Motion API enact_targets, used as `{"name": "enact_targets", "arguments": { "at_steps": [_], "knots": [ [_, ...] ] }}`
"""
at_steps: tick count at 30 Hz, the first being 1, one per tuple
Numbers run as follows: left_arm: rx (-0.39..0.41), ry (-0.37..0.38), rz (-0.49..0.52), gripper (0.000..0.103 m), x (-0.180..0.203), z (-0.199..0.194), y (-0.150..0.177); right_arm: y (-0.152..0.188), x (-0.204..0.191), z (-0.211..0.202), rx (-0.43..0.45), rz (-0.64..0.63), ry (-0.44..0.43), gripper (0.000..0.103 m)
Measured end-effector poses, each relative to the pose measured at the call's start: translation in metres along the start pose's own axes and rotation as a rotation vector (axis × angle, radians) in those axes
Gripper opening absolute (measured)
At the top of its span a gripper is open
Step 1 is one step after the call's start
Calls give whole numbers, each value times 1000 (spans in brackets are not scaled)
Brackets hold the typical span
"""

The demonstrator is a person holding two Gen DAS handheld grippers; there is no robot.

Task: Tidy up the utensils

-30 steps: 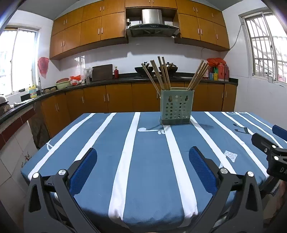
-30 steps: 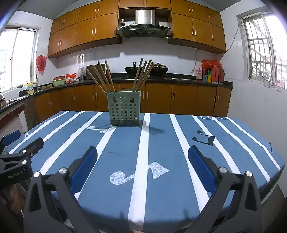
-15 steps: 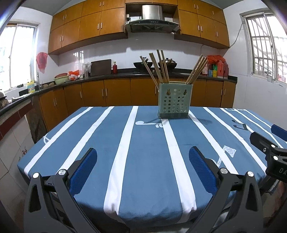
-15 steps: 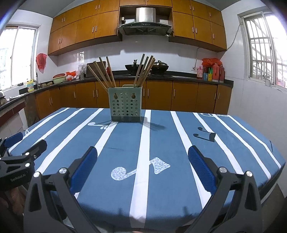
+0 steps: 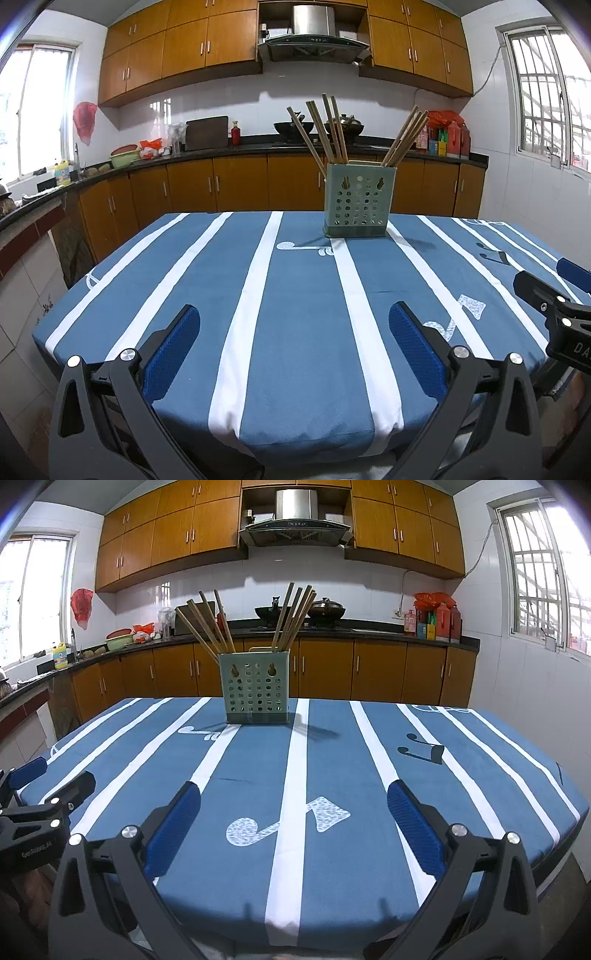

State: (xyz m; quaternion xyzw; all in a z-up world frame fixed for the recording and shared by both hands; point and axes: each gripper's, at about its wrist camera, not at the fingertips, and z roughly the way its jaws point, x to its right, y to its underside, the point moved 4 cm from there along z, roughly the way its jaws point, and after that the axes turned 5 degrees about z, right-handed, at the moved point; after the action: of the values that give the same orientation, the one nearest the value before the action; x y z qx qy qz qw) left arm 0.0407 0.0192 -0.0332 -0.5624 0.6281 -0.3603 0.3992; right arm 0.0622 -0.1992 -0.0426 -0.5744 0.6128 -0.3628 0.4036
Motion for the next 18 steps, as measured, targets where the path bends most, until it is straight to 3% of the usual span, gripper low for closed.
{"name": "enact_targets", "arguments": {
  "at_steps": [18],
  "knots": [
    [-1, 0, 0, 101, 0, 0, 0, 2, 0, 0, -3, 0, 0, 99]
  ]
}}
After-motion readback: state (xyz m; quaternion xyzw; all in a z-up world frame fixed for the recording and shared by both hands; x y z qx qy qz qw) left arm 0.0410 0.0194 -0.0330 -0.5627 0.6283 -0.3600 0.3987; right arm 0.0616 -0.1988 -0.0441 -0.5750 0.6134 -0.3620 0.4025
